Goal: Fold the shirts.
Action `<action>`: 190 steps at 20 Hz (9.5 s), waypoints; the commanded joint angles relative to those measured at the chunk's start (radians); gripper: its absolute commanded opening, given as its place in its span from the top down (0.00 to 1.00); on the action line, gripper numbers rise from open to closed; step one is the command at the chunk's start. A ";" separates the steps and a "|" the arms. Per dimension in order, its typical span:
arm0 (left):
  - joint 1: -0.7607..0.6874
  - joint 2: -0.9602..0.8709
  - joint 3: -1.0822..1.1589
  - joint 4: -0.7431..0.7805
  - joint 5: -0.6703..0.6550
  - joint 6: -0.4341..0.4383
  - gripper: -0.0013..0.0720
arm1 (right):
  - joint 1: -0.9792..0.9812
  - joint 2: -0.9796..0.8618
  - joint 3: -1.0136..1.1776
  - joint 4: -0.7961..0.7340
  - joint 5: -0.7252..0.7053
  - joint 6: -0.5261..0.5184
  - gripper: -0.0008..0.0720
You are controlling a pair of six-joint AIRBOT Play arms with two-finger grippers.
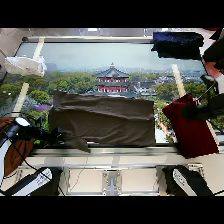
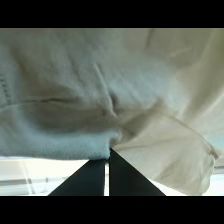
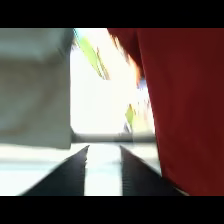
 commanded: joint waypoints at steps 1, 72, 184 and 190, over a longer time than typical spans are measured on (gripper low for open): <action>0.000 0.057 0.000 -0.006 -0.034 0.014 0.96 | 0.000 0.023 -0.237 0.025 -0.042 -0.037 0.89; -0.324 -0.494 1.090 -0.025 0.164 0.033 0.15 | 0.046 -0.769 0.318 0.312 0.316 0.126 0.20; 0.093 -0.250 0.974 -0.208 -0.189 0.197 0.96 | 0.112 -0.537 0.834 -0.088 -0.307 0.225 0.97; 0.093 -0.250 0.974 -0.208 -0.189 0.197 0.96 | -0.284 -0.179 0.500 -0.207 -0.320 0.171 0.97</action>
